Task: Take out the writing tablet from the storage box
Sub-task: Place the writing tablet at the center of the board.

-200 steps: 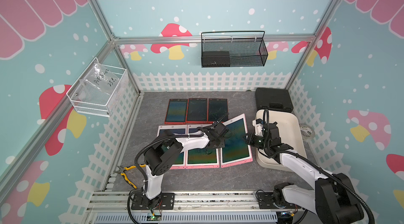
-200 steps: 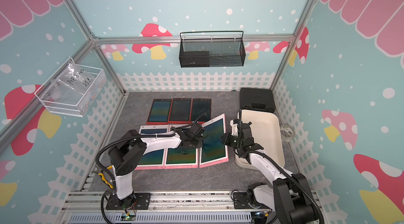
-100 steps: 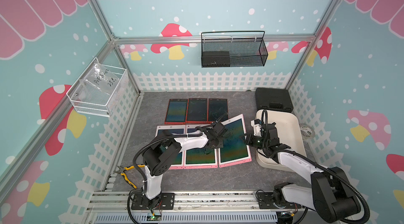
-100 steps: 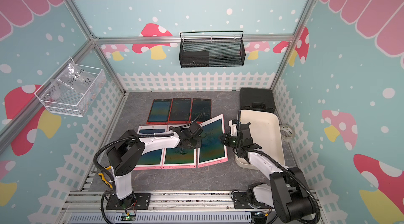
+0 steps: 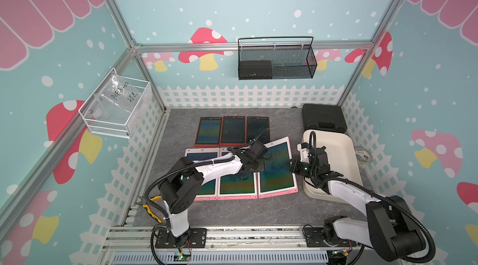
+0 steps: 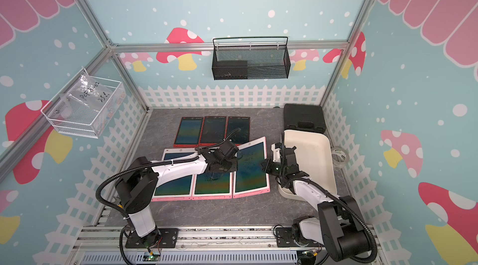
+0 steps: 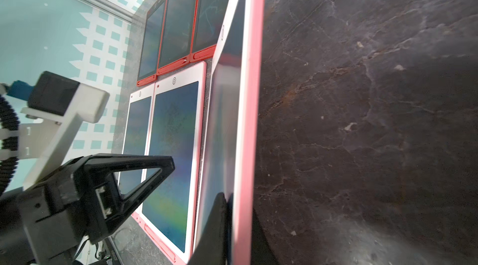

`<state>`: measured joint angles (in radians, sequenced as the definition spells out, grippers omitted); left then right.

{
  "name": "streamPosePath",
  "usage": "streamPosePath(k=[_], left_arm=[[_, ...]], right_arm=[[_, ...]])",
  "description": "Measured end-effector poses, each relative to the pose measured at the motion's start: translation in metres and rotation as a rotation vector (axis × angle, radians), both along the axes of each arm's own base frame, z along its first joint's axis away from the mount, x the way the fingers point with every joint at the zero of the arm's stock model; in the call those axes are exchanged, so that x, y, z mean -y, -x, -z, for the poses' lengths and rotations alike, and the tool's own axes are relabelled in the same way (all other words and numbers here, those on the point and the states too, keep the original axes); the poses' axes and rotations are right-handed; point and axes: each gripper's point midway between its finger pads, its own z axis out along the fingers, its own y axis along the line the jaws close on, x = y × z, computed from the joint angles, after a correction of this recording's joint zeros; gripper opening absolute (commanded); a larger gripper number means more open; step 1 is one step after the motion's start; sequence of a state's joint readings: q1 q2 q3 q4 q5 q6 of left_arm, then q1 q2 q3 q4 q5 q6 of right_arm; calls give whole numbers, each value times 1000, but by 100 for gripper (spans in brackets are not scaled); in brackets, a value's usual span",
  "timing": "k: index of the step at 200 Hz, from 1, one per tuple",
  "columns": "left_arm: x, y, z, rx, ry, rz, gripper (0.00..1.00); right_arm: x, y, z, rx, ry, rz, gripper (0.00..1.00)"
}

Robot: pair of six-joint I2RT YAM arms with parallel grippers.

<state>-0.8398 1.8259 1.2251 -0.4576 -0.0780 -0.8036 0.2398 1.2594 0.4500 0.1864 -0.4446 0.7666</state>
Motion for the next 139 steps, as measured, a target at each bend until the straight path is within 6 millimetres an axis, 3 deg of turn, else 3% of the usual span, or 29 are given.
streamPosePath(k=[64,104,139], left_arm=[[-6,2,-22,38,21,-9,7],[-15,1,-27,48,22,-24,7],[-25,-3,-22,37,10,-47,7]], right_arm=[[-3,-8,8,-11,26,-46,14],[1,-4,13,-25,43,-38,28],[12,14,38,-104,113,-25,42]])
